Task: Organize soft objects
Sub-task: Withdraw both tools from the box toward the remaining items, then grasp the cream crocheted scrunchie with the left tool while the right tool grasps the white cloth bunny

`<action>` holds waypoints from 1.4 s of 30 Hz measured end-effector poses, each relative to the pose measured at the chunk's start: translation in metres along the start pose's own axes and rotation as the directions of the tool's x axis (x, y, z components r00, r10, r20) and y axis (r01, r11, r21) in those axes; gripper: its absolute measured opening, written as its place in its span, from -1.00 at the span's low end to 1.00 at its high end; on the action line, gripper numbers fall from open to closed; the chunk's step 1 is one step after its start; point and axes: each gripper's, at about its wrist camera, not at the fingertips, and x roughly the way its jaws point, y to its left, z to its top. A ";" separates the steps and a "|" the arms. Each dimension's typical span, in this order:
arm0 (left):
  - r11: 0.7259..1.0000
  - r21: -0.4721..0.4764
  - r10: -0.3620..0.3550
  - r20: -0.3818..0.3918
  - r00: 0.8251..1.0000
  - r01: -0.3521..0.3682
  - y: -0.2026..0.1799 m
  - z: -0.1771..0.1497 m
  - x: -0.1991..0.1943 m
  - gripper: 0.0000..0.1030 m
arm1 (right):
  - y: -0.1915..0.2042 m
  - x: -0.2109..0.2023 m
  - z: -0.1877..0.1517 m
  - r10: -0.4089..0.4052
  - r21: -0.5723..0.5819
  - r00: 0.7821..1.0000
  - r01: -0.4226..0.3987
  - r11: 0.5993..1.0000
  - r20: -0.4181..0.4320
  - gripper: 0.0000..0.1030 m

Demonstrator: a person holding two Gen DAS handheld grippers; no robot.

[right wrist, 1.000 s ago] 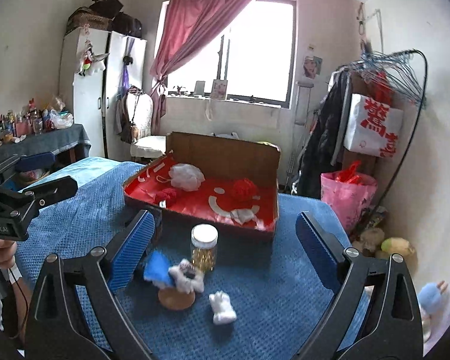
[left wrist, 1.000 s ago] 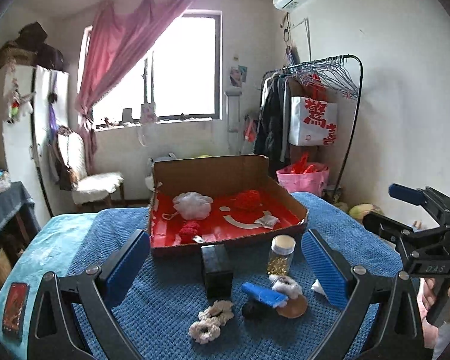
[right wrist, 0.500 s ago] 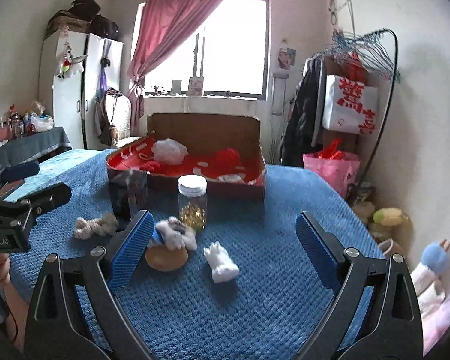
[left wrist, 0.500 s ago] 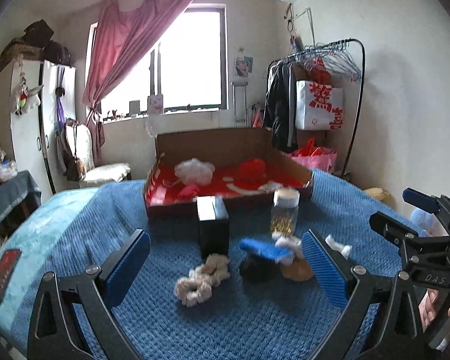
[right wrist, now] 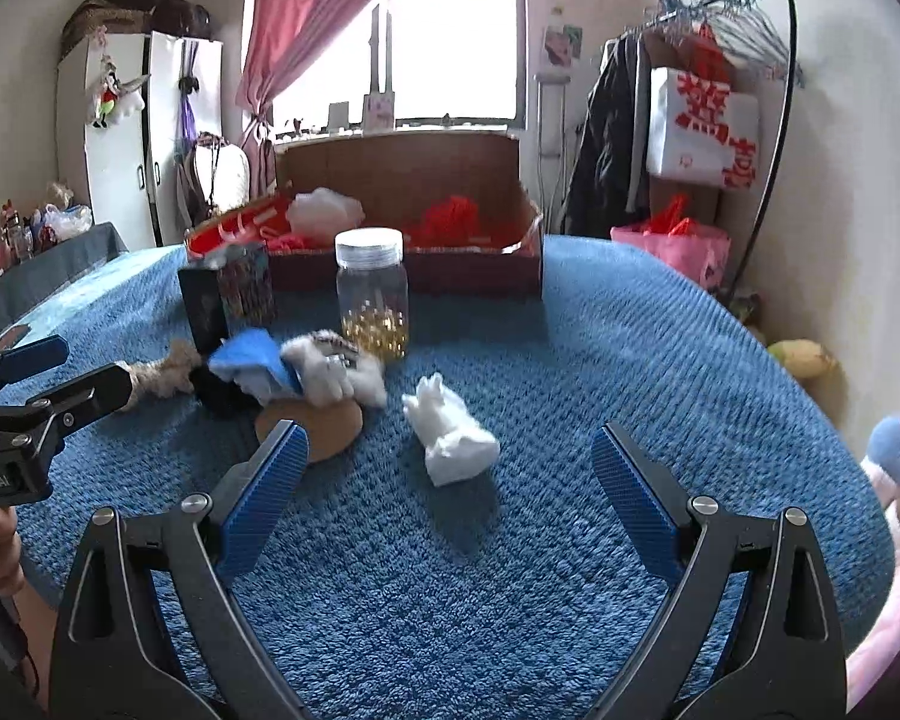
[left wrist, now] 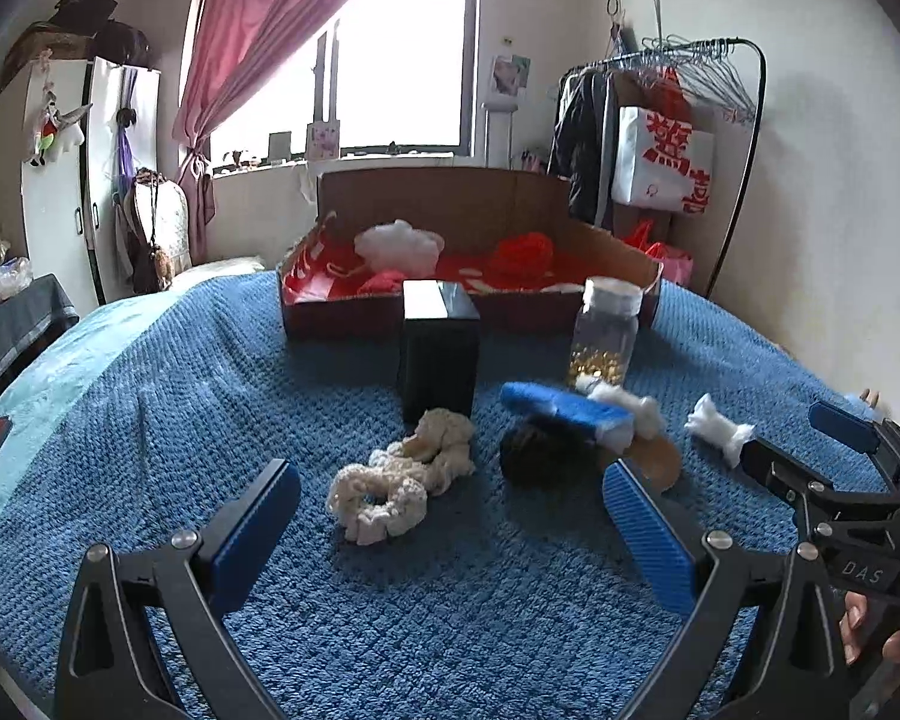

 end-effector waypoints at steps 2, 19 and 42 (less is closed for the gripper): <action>1.000 -0.006 -0.002 -0.016 1.000 0.002 0.000 -0.002 0.004 1.00 | -0.001 0.004 -0.002 0.003 0.006 1.000 -0.003 1.000 -0.012 0.88; 0.999 -0.034 -0.023 -0.152 0.988 0.018 0.011 0.004 0.029 1.00 | -0.004 0.018 -0.003 0.015 -0.001 0.997 -0.015 1.000 -0.078 0.88; 0.993 0.092 -0.043 -0.317 0.947 0.076 0.014 0.020 0.068 -0.30 | -0.016 0.061 0.021 0.150 -0.032 0.949 -0.165 0.986 -0.277 -0.61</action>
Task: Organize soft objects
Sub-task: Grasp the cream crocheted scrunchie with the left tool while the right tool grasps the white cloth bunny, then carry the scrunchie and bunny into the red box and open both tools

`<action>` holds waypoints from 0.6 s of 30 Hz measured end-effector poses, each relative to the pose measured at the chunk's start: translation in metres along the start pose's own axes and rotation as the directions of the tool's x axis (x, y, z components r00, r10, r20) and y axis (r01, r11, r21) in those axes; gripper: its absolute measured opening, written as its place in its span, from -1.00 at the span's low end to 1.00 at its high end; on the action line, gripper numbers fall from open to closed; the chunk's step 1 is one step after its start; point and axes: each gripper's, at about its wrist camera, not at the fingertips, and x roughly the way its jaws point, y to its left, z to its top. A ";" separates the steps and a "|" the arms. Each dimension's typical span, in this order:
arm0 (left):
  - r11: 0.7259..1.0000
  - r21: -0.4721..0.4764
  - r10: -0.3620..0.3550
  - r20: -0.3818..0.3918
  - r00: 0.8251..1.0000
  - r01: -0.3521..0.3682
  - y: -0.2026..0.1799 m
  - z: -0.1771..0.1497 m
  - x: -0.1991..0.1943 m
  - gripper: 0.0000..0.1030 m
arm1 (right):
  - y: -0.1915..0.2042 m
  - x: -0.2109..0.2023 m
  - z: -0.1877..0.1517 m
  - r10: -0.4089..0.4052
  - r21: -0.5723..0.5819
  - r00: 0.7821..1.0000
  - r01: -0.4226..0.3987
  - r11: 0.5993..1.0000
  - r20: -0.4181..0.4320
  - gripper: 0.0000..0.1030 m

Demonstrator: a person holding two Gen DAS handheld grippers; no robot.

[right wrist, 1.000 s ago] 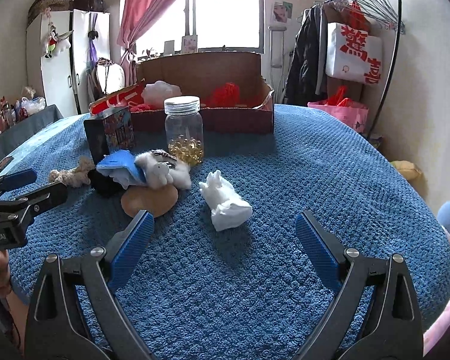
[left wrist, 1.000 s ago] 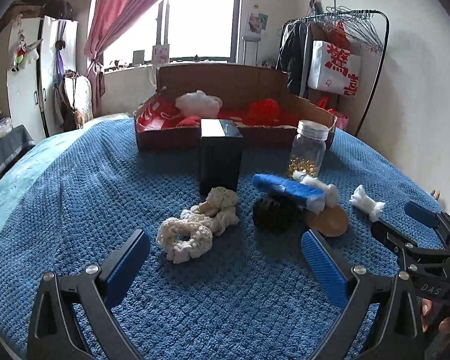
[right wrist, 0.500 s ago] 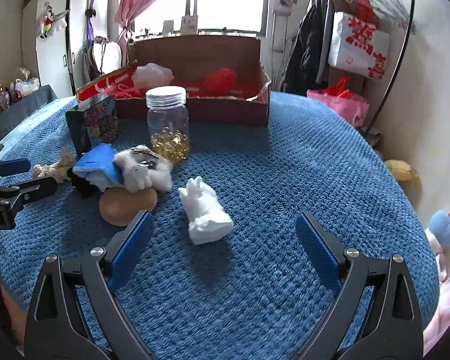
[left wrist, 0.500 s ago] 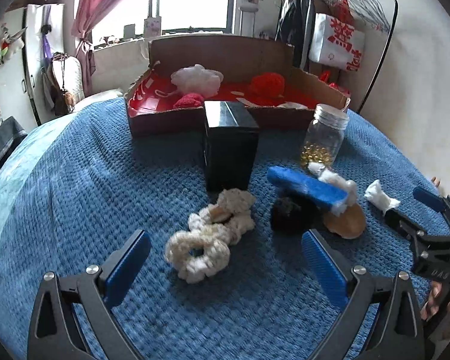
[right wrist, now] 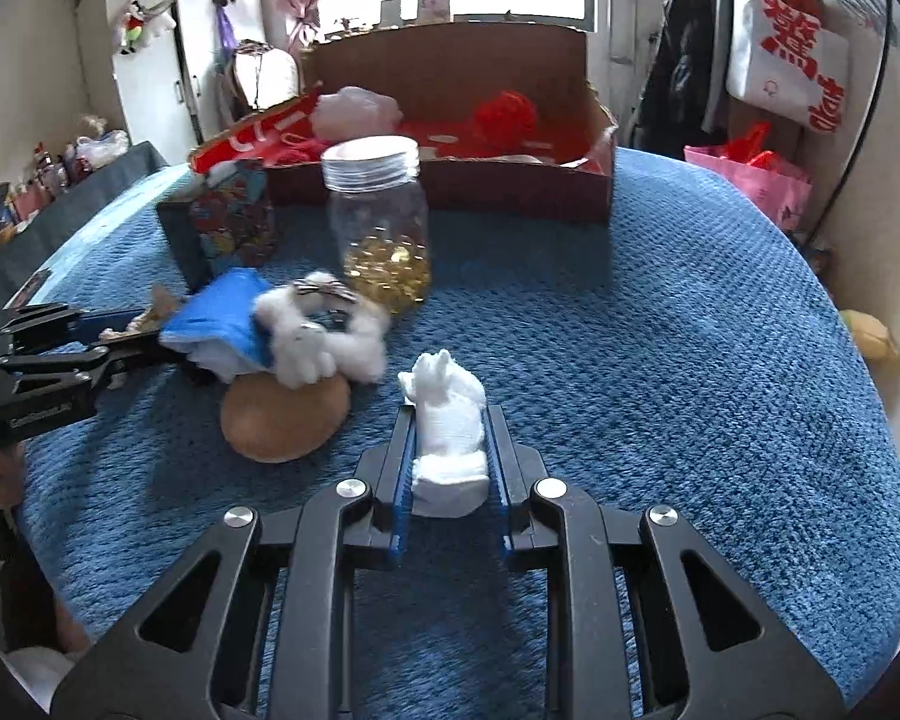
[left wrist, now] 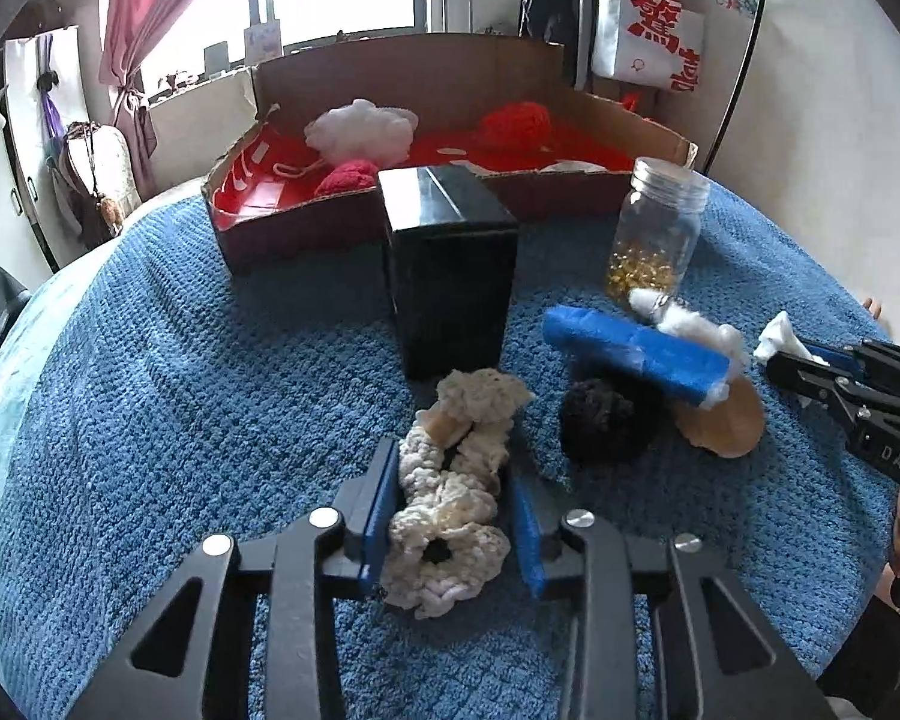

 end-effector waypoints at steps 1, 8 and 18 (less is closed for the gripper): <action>1.000 -0.005 -0.002 -0.001 1.000 0.002 0.001 0.000 -0.001 -0.31 | 0.001 -0.001 -0.001 0.009 -0.001 1.000 -0.009 1.000 0.002 -0.61; 1.000 -0.023 -0.014 -0.005 1.000 0.014 0.004 0.001 -0.006 -0.34 | 0.004 -0.005 0.000 0.027 0.003 1.000 -0.027 1.000 0.002 -0.61; 0.998 -0.031 0.049 -0.063 0.997 -0.051 0.023 0.011 -0.006 -0.35 | -0.001 -0.001 0.010 -0.047 -0.020 0.999 0.046 0.999 -0.016 -0.61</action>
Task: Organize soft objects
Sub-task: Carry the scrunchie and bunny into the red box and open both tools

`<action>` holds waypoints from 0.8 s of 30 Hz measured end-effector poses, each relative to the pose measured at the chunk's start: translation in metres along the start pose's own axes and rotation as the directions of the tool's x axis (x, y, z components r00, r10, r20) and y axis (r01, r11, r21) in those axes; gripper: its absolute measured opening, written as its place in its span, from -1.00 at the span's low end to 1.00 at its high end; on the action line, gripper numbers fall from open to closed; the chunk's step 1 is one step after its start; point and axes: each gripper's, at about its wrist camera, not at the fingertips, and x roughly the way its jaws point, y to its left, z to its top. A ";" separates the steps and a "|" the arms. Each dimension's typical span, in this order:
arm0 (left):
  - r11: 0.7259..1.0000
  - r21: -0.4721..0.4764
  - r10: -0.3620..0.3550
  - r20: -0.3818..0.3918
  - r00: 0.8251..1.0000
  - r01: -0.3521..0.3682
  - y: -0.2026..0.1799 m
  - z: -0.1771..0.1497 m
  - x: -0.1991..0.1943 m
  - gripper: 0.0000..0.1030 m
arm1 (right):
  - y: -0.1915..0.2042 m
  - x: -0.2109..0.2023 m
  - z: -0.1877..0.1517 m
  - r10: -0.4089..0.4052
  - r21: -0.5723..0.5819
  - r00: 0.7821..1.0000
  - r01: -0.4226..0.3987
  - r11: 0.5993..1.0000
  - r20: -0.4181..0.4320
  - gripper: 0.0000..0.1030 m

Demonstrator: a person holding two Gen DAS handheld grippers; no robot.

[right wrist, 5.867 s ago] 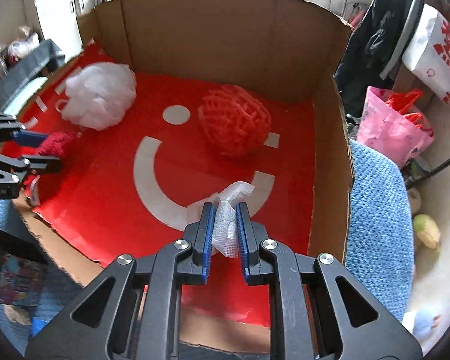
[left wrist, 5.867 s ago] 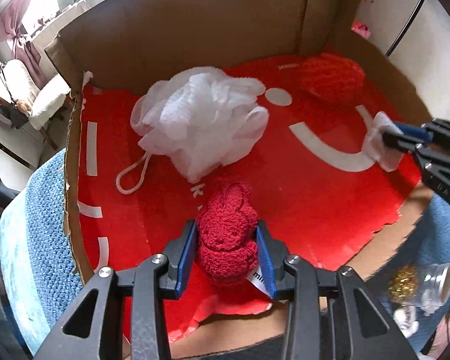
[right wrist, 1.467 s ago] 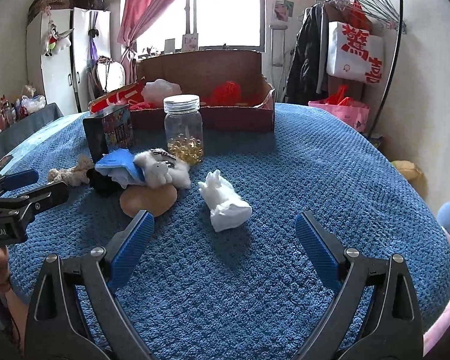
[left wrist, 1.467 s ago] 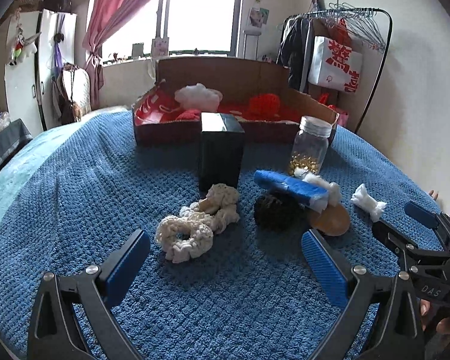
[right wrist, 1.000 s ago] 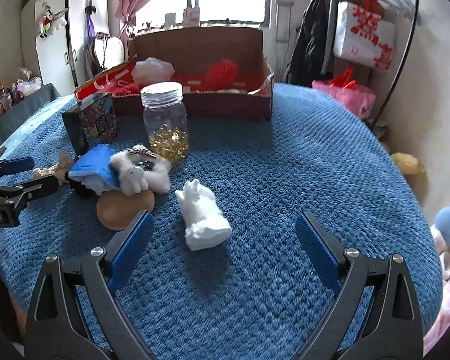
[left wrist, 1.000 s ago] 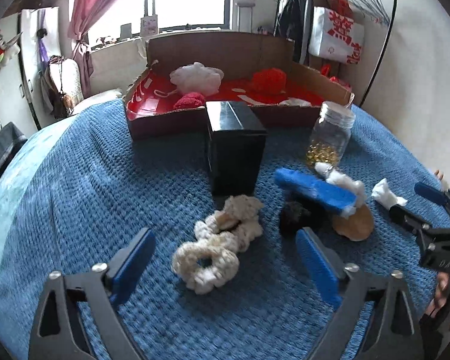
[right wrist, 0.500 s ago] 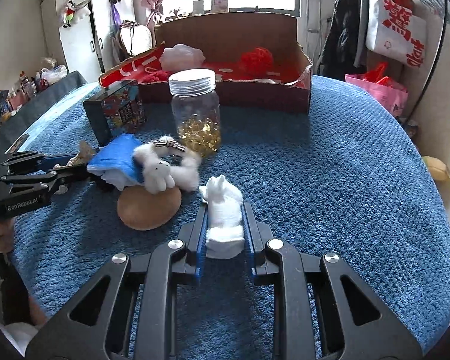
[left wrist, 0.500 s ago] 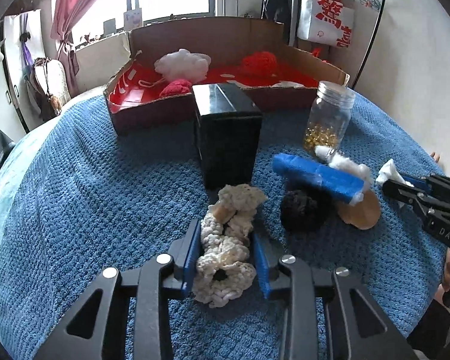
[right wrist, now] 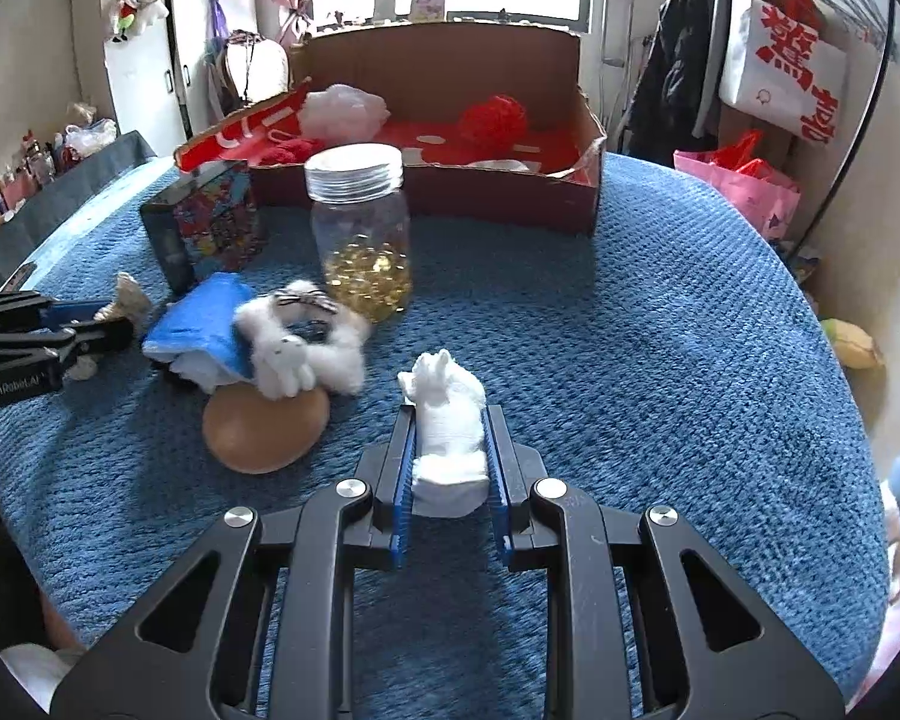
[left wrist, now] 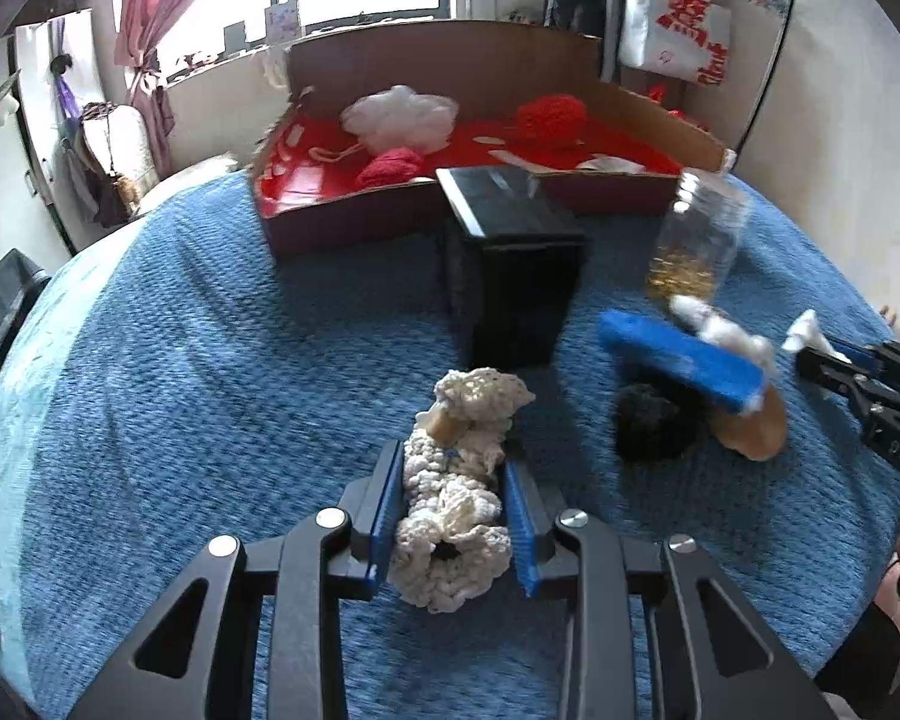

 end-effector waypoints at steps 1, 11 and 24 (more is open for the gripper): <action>1.000 -0.007 0.006 -0.007 1.000 -0.006 0.004 0.002 0.001 -0.35 | -0.002 0.001 0.001 0.000 0.002 1.000 0.000 1.000 -0.005 -0.61; 0.998 -0.034 0.043 -0.028 0.999 -0.044 0.040 0.035 0.021 -0.35 | -0.018 0.026 0.028 -0.050 -0.012 0.997 0.049 0.999 -0.053 -0.61; 1.000 0.008 -0.016 0.022 1.000 0.016 0.054 0.087 0.035 -0.35 | -0.033 0.050 0.080 -0.015 -0.019 0.999 0.014 1.000 -0.040 -0.61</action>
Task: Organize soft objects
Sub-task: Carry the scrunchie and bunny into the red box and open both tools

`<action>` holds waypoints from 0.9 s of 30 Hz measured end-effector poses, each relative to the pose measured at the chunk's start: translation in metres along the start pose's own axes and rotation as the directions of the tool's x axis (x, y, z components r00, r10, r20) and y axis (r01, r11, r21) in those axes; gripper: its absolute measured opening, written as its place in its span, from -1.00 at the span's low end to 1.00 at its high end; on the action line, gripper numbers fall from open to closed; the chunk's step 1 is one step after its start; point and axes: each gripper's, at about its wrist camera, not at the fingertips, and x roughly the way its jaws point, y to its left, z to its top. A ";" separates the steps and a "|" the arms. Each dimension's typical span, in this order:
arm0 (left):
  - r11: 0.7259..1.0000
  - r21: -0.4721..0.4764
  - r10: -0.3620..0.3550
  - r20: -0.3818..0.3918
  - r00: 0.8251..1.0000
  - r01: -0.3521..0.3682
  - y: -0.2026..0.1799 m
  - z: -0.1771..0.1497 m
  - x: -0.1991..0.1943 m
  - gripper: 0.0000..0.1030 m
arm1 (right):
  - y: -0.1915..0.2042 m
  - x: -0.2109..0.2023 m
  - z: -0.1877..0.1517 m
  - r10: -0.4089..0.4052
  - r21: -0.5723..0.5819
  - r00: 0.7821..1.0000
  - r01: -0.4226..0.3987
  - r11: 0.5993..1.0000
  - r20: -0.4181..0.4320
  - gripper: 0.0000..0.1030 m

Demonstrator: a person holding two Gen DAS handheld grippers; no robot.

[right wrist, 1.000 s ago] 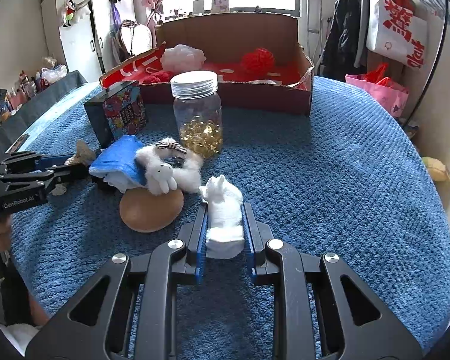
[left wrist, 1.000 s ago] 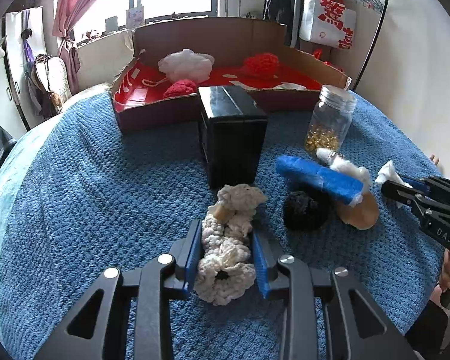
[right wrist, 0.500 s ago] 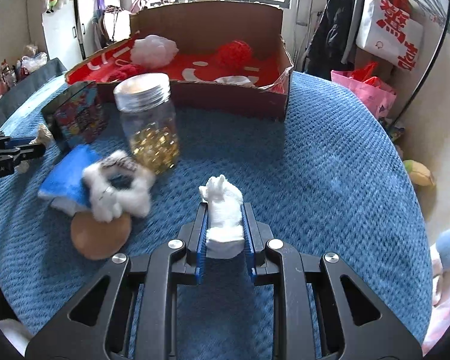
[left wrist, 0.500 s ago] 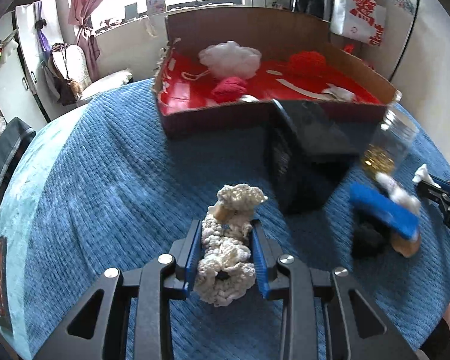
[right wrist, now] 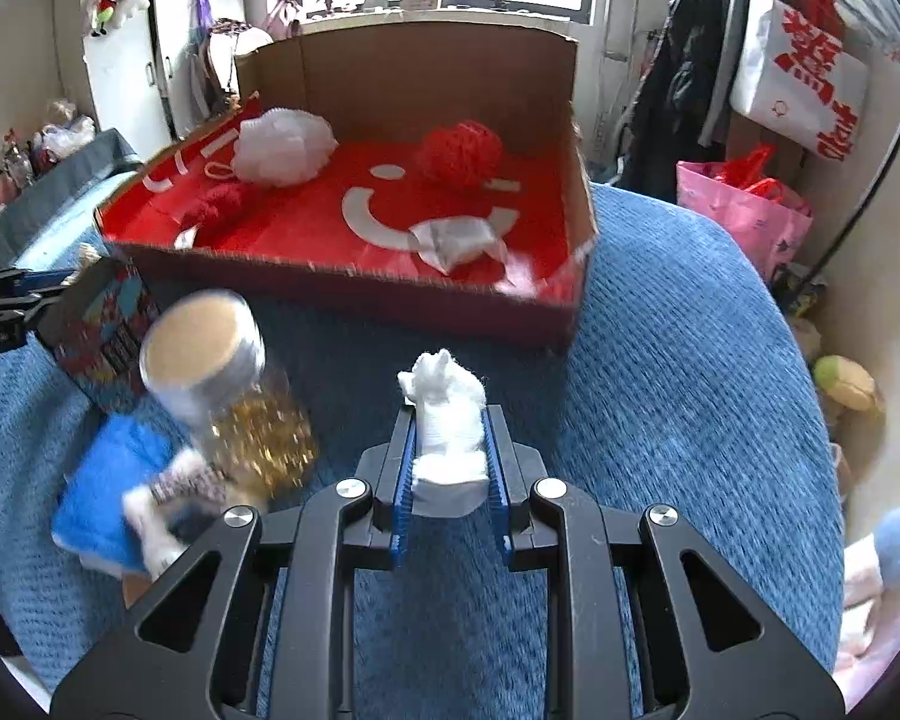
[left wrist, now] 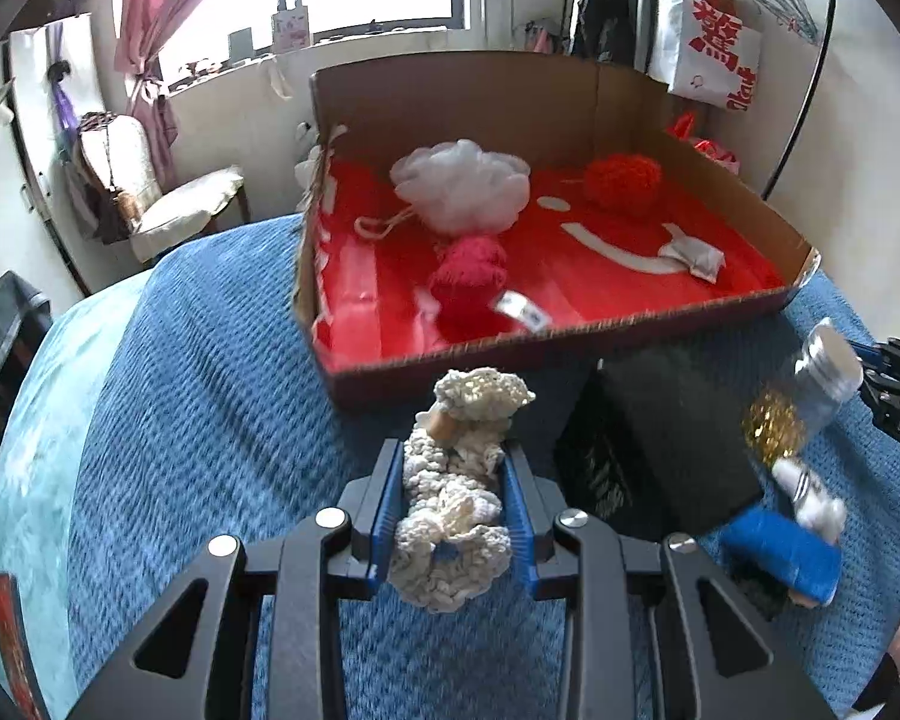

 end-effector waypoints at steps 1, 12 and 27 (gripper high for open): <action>1.000 0.007 -0.004 -0.001 1.000 0.004 0.000 0.004 0.002 -0.35 | -0.002 0.002 0.005 0.024 0.002 1.000 -0.024 1.000 -0.002 -0.61; 0.992 0.093 -0.085 0.005 0.996 0.084 -0.003 0.047 0.012 -0.35 | 0.008 0.012 0.038 0.084 -0.092 0.996 -0.087 0.992 -0.027 -0.61; 0.957 0.203 -0.201 -0.045 0.979 0.206 -0.062 0.100 0.043 -0.34 | 0.024 0.040 0.101 0.234 -0.107 0.971 -0.239 0.965 -0.059 -0.61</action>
